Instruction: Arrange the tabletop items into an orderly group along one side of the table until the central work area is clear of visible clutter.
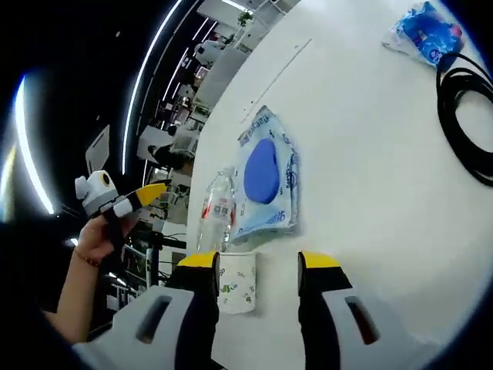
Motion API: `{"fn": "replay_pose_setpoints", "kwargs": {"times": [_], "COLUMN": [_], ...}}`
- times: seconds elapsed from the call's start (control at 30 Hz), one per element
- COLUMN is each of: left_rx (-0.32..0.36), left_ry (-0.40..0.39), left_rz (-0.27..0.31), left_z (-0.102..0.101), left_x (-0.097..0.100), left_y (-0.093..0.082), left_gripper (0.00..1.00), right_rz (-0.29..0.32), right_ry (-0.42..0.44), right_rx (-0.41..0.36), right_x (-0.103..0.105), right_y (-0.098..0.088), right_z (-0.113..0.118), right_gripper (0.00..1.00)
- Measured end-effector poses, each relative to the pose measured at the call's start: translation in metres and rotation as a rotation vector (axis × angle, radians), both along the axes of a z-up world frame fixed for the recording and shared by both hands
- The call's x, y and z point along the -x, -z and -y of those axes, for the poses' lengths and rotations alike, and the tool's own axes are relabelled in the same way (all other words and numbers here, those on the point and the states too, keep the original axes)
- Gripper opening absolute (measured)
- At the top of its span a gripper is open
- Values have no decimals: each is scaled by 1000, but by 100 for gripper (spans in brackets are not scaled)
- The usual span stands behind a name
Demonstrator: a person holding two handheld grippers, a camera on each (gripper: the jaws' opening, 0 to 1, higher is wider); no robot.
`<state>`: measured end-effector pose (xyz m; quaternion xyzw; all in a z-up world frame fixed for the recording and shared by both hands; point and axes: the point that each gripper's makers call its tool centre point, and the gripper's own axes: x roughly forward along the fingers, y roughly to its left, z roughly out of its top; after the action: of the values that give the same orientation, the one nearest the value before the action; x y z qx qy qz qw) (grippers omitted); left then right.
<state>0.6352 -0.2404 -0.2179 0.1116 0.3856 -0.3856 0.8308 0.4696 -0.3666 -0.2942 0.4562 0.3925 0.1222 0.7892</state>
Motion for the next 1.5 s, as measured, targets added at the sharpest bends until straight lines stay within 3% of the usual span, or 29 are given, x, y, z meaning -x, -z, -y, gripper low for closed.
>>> {"fn": "replay_pose_setpoints", "kwargs": {"times": [0.23,0.63,1.07,1.5], "left_rx": [2,-6,-25,-65], "left_ry": [37,122,213,354], "left_rz": [-10,-28,-22,-10], "left_z": [12,41,59,94], "left_x": [-19,-43,-56,-65], "left_y": [11,32,50,78], "left_gripper": [56,57,57,54], "right_rz": [-40,-153,-209,-253], "right_ry": [67,233,293,378], "right_rx": [-63,-282,-337,-376], "right_x": [-8,-16,-24,-30], "right_y": [3,7,25,37], "right_z": [-2,-13,-20,-18], "right_gripper": [39,37,35,32]}}
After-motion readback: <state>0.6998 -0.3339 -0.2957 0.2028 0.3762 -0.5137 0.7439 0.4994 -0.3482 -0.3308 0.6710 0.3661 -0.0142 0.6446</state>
